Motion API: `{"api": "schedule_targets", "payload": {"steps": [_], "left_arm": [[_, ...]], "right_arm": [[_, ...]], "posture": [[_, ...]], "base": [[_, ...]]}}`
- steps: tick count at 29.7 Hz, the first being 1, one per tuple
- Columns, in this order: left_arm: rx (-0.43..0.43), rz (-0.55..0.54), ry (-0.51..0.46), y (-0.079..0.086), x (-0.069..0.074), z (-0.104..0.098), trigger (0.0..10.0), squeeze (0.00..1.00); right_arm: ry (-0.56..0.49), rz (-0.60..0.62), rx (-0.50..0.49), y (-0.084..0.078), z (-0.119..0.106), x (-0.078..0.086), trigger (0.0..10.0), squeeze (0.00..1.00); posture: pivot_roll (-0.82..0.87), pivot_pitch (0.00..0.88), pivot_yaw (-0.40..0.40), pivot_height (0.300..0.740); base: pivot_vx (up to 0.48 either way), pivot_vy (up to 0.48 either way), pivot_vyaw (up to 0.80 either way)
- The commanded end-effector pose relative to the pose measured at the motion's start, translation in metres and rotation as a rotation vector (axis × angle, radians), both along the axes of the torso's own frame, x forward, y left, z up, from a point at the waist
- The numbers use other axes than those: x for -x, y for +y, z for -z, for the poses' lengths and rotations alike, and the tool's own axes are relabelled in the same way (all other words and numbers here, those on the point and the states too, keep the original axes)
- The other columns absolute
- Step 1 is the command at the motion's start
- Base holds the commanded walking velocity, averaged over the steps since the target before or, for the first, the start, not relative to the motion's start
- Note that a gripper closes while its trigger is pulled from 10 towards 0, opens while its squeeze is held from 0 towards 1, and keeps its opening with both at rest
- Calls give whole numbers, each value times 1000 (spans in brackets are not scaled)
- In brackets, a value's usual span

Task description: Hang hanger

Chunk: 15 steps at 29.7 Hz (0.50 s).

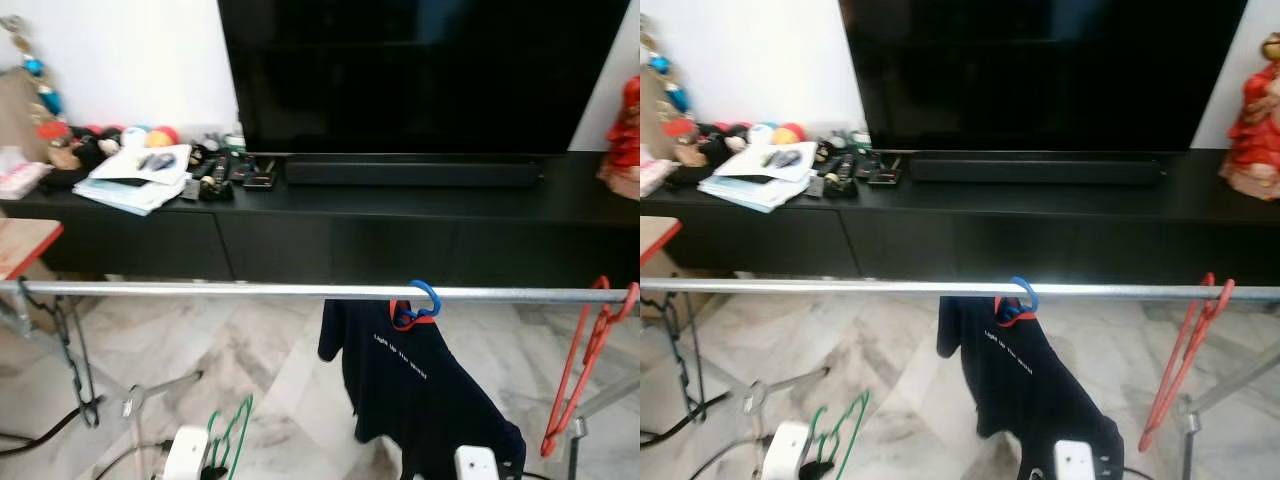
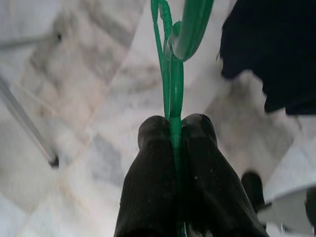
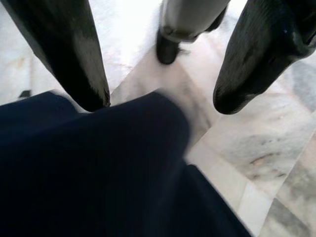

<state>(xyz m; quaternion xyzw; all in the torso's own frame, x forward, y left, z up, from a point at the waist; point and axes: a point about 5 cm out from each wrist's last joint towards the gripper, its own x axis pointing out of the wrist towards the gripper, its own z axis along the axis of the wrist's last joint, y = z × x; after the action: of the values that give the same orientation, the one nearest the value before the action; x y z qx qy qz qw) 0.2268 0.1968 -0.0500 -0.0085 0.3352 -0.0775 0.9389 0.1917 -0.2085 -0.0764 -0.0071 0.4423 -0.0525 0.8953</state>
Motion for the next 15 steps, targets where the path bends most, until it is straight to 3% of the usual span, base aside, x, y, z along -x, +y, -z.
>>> {"api": "schedule_targets", "payload": {"steps": [1,9,15], "left_arm": [[-10,-19,-52,12,-8,-9,10000,0],[-104,132,-208,19,-29,-35,10000,0],[-134,141,-363,28,-51,-64,10000,0]], "right_arm": [[0,-13,-11,6,-1,-4,10000,0],[-27,-23,-8,9,-11,-24,10000,0],[-30,-33,-9,16,-13,-31,10000,0]], "posture": [[63,46,55,740],[68,43,51,740],[65,37,49,740]], "base": [[0,0,0],[0,0,0],[0,0,0]]}}
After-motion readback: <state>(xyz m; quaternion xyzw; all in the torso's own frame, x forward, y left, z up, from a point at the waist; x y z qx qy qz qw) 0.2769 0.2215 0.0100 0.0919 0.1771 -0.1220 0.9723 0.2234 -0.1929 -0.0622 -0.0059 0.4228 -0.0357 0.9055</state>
